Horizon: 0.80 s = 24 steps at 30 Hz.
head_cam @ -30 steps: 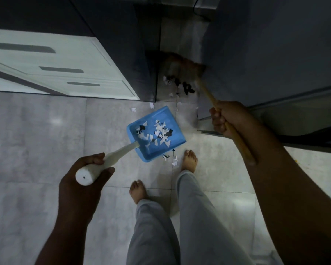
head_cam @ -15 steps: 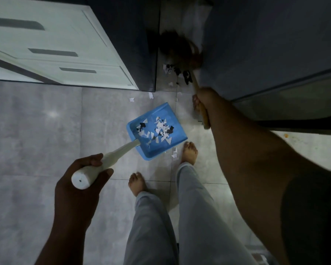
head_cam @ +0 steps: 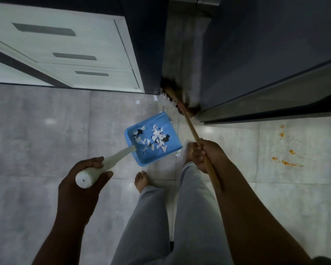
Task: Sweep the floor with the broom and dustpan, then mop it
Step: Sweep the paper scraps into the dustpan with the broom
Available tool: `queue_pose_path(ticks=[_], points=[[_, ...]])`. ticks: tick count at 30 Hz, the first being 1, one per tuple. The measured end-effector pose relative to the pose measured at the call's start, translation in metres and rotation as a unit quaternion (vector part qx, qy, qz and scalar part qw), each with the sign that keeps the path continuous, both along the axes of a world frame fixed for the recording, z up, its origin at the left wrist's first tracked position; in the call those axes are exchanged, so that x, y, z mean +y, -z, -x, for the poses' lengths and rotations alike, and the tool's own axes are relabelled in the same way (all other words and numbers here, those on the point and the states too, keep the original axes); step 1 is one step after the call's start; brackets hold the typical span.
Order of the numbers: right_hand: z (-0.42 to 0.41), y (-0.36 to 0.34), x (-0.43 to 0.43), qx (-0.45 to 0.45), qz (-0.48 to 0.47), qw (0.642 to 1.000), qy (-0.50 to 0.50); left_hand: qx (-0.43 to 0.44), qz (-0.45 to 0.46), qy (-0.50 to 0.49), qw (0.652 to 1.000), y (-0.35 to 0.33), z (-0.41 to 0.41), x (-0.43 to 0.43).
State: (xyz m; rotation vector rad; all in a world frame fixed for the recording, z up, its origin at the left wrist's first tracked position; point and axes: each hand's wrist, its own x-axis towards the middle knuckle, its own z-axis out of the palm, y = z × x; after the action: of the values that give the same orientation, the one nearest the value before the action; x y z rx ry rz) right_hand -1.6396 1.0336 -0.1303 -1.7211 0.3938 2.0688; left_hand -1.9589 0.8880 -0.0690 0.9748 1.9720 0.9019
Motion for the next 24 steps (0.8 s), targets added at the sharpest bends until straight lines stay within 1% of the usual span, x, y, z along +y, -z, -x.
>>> queue_pose_path(ticks=[1, 3, 5, 8, 10, 12, 14, 16, 18, 19, 21, 22, 24], points=[[0.004, 0.002, -0.011, -0.034, -0.008, 0.999, -0.020, 0.003, -0.007, 0.017, 1.000, 0.000, -0.008, 0.005], [-0.002, -0.021, -0.031, -0.027, -0.022, 0.999, -0.038, 0.015, 0.008, 0.033, 0.999, 0.001, -0.004, 0.006], [-0.009, -0.043, -0.041, -0.015, -0.041, 0.999, -0.030, 0.020, 0.010, 0.036, 0.999, 0.000, 0.002, 0.005], [-0.015, -0.062, -0.031, -0.035, -0.059, 0.998, -0.012, 0.024, 0.021, 0.038, 0.999, -0.001, 0.007, 0.001], [-0.020, -0.060, -0.018, -0.059, -0.067, 0.996, -0.019, 0.024, 0.027, 0.039, 0.999, 0.000, 0.009, -0.002], [-0.022, -0.047, 0.005, -0.057, -0.082, 0.995, -0.027, 0.018, 0.031, 0.027, 0.999, 0.001, 0.008, -0.006], [-0.018, -0.022, 0.034, -0.056, -0.086, 0.994, -0.045, 0.032, 0.031, 0.022, 0.999, 0.001, 0.005, -0.011], [-0.008, 0.004, 0.060, -0.056, -0.062, 0.993, -0.081, 0.046, 0.038, 0.026, 0.998, 0.000, 0.001, -0.018], [0.001, 0.024, 0.070, -0.061, -0.036, 0.988, -0.139, 0.049, 0.042, 0.023, 0.998, -0.001, -0.002, -0.029], [0.004, 0.032, 0.069, -0.082, -0.030, 0.979, -0.182, 0.047, 0.040, 0.018, 0.998, -0.002, -0.003, -0.034], [0.006, 0.039, 0.054, -0.135, -0.030, 0.951, -0.275, 0.036, 0.035, 0.011, 0.999, -0.005, -0.004, -0.044], [0.007, 0.038, 0.043, -0.154, -0.021, 0.940, -0.303, 0.033, 0.035, 0.007, 0.999, -0.007, -0.005, -0.050], [0.002, 0.032, 0.016, -0.177, 0.001, 0.930, -0.321, 0.009, 0.042, -0.016, 0.999, -0.008, -0.005, -0.060]])
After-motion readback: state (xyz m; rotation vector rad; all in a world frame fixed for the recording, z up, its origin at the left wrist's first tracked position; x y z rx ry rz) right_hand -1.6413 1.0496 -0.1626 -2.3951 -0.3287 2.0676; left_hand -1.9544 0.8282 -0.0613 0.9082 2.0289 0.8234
